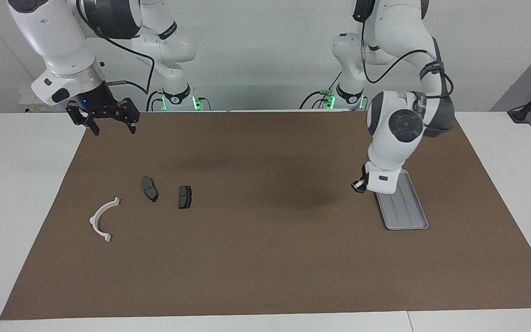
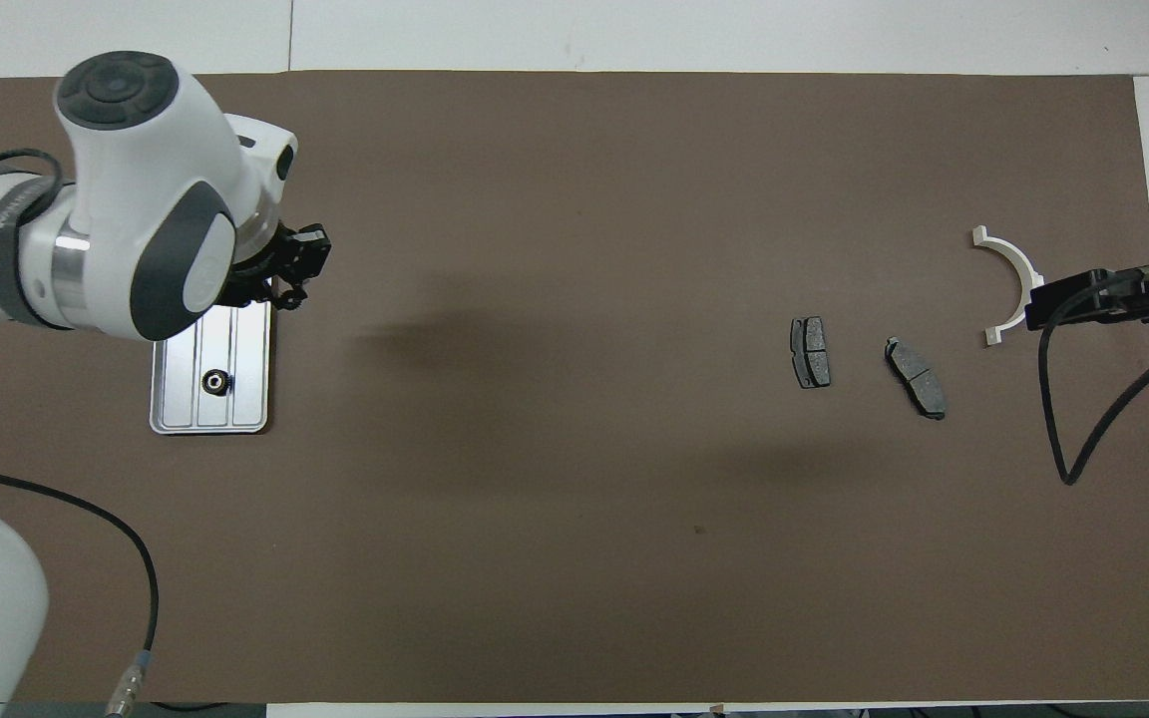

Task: Pick bearing gear from pile to tray
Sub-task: 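Carry the second bearing to the tray and release it with the left gripper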

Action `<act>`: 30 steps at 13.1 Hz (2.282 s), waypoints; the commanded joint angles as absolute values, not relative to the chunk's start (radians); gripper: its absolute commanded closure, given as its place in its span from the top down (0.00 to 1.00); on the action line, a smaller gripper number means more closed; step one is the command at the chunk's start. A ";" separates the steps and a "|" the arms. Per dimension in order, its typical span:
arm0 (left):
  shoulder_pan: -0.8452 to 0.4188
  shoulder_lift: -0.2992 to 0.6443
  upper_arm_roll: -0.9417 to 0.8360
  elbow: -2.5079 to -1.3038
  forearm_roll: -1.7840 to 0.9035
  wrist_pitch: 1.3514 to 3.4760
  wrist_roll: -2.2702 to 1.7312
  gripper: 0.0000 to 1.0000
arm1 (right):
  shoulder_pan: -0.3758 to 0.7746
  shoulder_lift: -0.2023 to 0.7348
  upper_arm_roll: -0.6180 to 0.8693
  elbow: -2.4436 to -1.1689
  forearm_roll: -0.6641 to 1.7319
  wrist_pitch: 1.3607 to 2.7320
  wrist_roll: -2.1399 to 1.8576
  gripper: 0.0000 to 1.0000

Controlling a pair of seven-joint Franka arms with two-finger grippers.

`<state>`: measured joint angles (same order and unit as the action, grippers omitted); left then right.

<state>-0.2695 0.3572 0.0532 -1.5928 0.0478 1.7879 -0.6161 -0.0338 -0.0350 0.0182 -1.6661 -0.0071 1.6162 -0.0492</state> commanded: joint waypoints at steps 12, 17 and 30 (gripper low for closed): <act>-0.045 0.334 0.037 -1.876 0.055 2.239 -0.416 0.00 | -0.041 -0.046 0.031 -1.678 -0.002 1.629 -0.074 1.00; -0.044 0.362 0.037 -1.911 0.054 2.324 -0.416 0.00 | -0.041 -0.046 0.029 -1.678 -0.005 1.629 -0.072 1.00; -0.054 0.365 0.035 -1.934 0.054 2.359 -0.416 0.74 | -0.048 -0.049 0.029 -1.681 -0.046 1.624 -0.074 1.00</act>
<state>-0.0587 0.3740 0.0435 -1.9272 0.0514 2.3485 -0.4111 -0.0338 -0.0350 0.0206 -1.6659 -0.0313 1.6162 -0.0548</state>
